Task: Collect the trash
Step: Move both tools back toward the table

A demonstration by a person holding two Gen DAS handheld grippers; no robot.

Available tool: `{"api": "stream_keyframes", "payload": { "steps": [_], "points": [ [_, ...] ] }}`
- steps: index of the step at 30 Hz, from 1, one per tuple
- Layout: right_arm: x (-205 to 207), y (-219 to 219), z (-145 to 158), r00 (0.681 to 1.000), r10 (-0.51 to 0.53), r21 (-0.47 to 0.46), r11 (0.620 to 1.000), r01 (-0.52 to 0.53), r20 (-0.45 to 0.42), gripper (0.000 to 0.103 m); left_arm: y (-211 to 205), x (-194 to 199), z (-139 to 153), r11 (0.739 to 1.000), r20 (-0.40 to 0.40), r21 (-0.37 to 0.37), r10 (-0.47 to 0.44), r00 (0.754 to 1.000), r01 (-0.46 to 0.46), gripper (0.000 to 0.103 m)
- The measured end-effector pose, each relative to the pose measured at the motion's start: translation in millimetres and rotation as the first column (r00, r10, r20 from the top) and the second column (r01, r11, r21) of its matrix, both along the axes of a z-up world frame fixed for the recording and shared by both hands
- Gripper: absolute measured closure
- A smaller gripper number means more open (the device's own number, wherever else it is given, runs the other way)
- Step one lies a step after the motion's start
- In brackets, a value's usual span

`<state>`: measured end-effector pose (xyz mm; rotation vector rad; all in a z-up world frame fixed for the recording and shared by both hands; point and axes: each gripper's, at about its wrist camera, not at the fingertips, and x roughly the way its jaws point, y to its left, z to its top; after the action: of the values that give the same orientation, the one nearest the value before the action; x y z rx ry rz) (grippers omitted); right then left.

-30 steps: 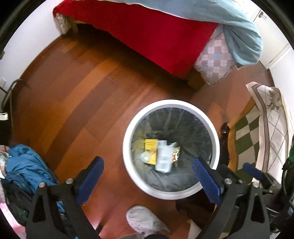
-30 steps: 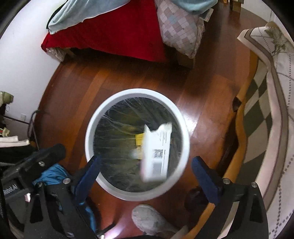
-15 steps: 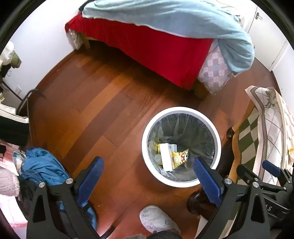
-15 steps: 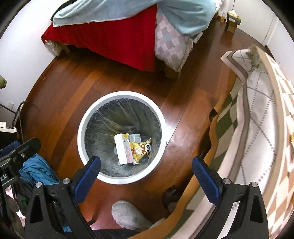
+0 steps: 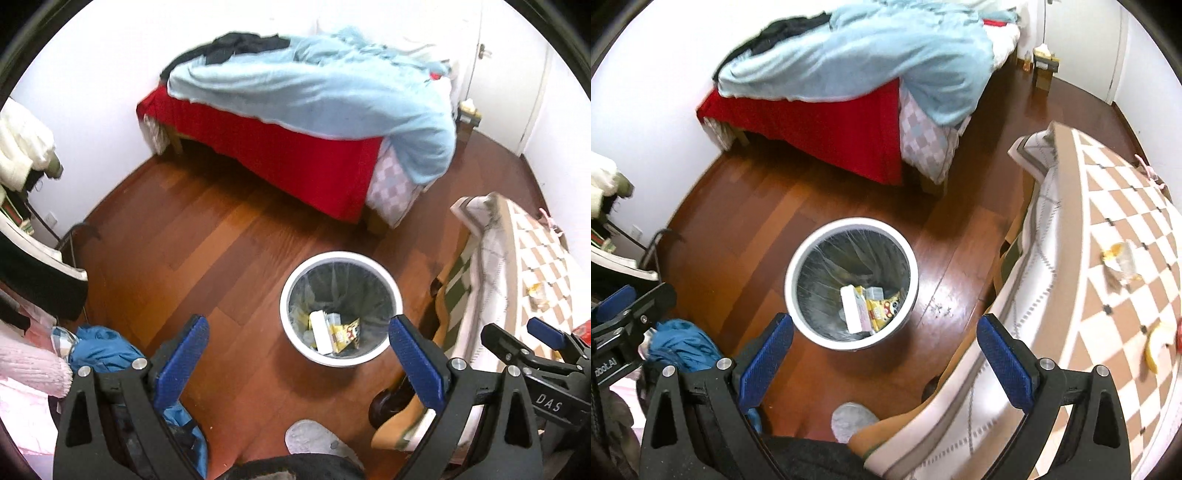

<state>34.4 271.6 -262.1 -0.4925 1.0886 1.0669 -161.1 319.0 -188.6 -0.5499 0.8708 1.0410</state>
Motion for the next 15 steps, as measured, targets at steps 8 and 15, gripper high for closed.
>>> {"api": "stream_keyframes", "payload": {
  "steps": [8, 15],
  "points": [
    [18, -72, 63, 0.996, -0.082, 0.139, 0.987, 0.086, -0.031, 0.002, -53, 29, 41, 0.997, 0.060, 0.049, -0.062, 0.996, 0.059, 0.003],
    [78, -166, 90, 0.964, -0.258, 0.181, 0.947, 0.265, -0.063, 0.002, -114, 129, 17, 0.973, 0.052, -0.018, -0.229, 0.972, 0.230, 0.003]
  ]
}}
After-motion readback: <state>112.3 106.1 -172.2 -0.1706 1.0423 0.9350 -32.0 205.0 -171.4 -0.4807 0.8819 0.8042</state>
